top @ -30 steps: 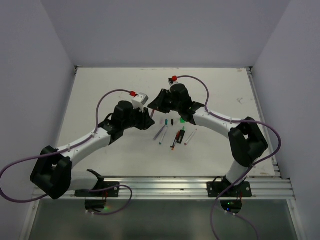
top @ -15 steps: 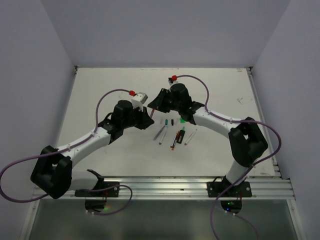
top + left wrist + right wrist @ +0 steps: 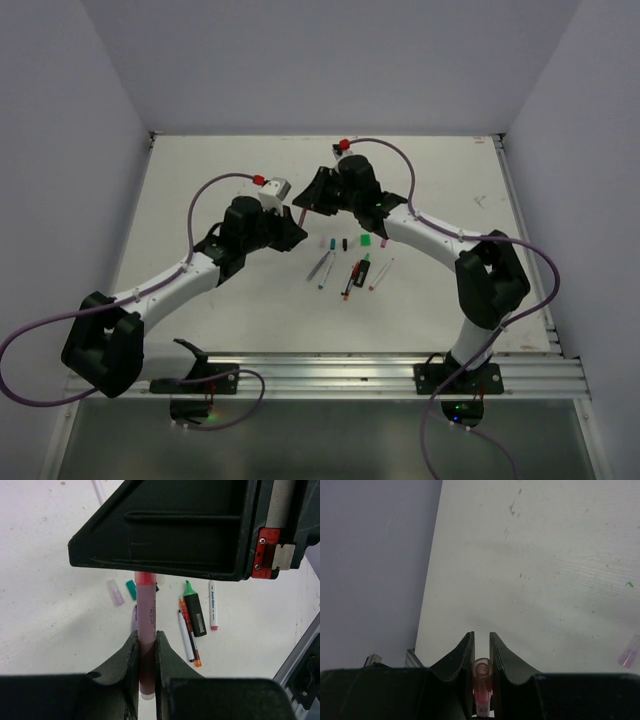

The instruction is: Open the pen caps

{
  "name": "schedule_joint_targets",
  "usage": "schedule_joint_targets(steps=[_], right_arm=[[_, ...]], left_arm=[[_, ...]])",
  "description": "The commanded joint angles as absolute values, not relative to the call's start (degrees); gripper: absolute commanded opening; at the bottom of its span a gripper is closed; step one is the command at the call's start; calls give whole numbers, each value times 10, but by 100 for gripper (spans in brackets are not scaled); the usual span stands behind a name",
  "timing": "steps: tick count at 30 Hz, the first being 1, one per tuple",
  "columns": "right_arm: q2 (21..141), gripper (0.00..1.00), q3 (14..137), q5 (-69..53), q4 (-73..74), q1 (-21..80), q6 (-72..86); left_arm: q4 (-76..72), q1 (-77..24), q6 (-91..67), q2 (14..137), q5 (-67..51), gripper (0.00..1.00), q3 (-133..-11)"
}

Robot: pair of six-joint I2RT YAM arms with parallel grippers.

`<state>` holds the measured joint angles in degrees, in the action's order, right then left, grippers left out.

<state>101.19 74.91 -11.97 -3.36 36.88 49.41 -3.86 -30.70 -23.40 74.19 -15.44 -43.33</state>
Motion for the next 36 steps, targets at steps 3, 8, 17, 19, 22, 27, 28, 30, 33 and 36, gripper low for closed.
schedule_joint_targets(steps=[3,8,17,19,22,27,28,30,33,36], right_arm=[[1004,0,820,-51,-129,309,480],[1006,0,838,-47,-134,290,478],[1022,0,873,-21,-156,280,451],[1024,0,881,-16,-161,278,449],[1027,0,886,-4,-173,274,447],[1036,0,909,-1,-188,262,444],[1038,0,912,-1,-194,259,444],[1041,0,924,-1,-198,252,446],[1047,0,942,-1,-201,243,446],[1058,0,967,-2,-200,236,445]], left_arm=[[31,-321,-236,745,-233,0,-411],[30,-322,-232,758,-245,0,-408],[39,-322,-221,784,-253,0,-411],[41,-322,-219,787,-255,0,-411],[47,-322,-215,787,-255,0,-411],[49,-323,-211,795,-264,0,-410],[49,-322,-210,796,-265,0,-410],[52,-322,-208,795,-267,0,-409],[55,-322,-205,793,-267,0,-409],[62,-322,-205,793,-265,0,-408]])
